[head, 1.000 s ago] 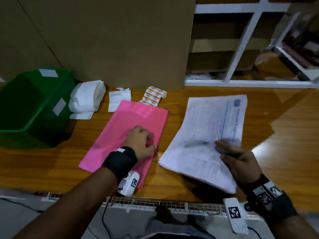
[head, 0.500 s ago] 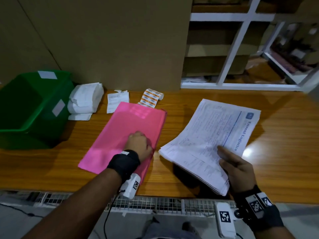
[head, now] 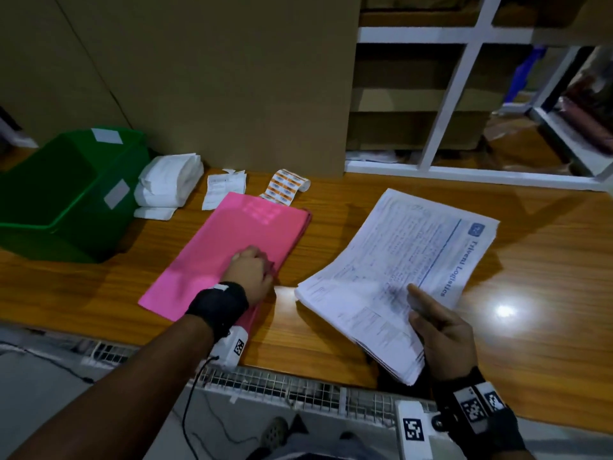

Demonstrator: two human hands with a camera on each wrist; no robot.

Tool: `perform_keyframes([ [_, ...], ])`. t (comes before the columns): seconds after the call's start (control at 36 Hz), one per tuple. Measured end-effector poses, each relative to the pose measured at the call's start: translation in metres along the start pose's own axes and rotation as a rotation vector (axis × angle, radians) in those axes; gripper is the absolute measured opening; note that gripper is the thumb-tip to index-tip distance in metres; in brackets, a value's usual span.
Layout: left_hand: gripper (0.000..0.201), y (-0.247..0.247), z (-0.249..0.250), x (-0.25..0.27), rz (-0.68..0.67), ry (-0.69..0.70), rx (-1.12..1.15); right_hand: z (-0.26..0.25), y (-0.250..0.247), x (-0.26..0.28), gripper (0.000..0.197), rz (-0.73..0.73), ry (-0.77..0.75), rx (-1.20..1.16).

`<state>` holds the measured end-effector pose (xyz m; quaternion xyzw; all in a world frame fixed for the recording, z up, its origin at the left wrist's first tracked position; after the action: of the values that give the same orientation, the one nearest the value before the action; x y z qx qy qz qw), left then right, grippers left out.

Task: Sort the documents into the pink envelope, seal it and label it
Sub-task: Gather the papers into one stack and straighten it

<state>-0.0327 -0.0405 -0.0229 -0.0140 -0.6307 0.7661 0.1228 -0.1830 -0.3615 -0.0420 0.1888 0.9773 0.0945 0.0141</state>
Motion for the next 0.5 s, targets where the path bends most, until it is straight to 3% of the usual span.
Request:
perform_keyframes([
  [0.17,0.037,-0.004,-0.011,0.003,-0.006,-0.064,0.344,0.000,0.007,-0.004,0.045,-0.054,-0.017,-0.002],
  [0.31,0.017,0.000,-0.008,0.009,0.046,-0.130,0.642,-0.015,0.019,-0.008,0.042,-0.101,-0.102,0.001],
  [0.5,0.021,0.007,-0.009,0.005,0.089,-0.087,0.753,-0.032,0.033,-0.016,0.043,-0.113,-0.240,0.087],
])
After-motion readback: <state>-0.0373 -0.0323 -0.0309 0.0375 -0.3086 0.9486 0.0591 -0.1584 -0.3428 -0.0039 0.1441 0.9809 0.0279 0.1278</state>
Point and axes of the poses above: each hand's wrist, its own x-axis away from the middle knuckle, its own y-axis out of the palm, z = x × y, the point moved 7 cm from there along -x, towards the middle knuckle, and after that the axes turned 4 degrees about -y, right-handed, at the moved point
